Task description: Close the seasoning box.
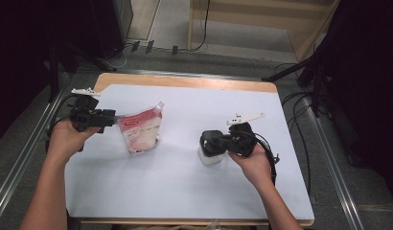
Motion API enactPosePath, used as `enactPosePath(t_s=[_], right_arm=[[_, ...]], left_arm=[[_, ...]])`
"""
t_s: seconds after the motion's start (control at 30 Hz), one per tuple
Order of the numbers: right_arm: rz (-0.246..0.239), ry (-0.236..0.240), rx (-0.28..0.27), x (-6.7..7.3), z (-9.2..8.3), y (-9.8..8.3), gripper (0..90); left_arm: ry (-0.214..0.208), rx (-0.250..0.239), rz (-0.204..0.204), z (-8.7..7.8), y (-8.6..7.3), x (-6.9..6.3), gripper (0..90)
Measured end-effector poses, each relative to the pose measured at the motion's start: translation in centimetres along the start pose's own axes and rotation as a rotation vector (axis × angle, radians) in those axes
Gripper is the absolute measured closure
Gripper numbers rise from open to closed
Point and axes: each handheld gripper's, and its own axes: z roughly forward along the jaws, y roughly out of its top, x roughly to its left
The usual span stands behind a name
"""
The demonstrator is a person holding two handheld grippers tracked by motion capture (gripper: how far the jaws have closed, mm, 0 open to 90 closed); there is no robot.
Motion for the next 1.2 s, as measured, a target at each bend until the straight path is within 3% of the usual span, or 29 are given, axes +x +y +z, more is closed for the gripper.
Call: enactPosePath(t_s=[0.27,0.63,0.9,1.2], right_arm=[[-0.008,0.004,0.033,0.2,1.1,-0.5,90.0],[-0.007,0.002,-0.01,0.0,0.2,-0.4,81.1],[0.02,-0.019,-0.053,-1.1,-1.1,-0.5,75.1],[0.031,-0.075,-0.123,-3.5,-2.9,-1.8,57.4]], left_arm=[[-0.003,0.004,-0.001,0.1,-0.1,0.1,42.0],[-0.002,0.003,-0.006,0.2,-0.1,0.2,41.1],[-0.001,0.007,-0.006,0.4,-0.2,0.2,41.0],[0.006,0.017,-0.004,1.0,0.1,0.3,41.1]])
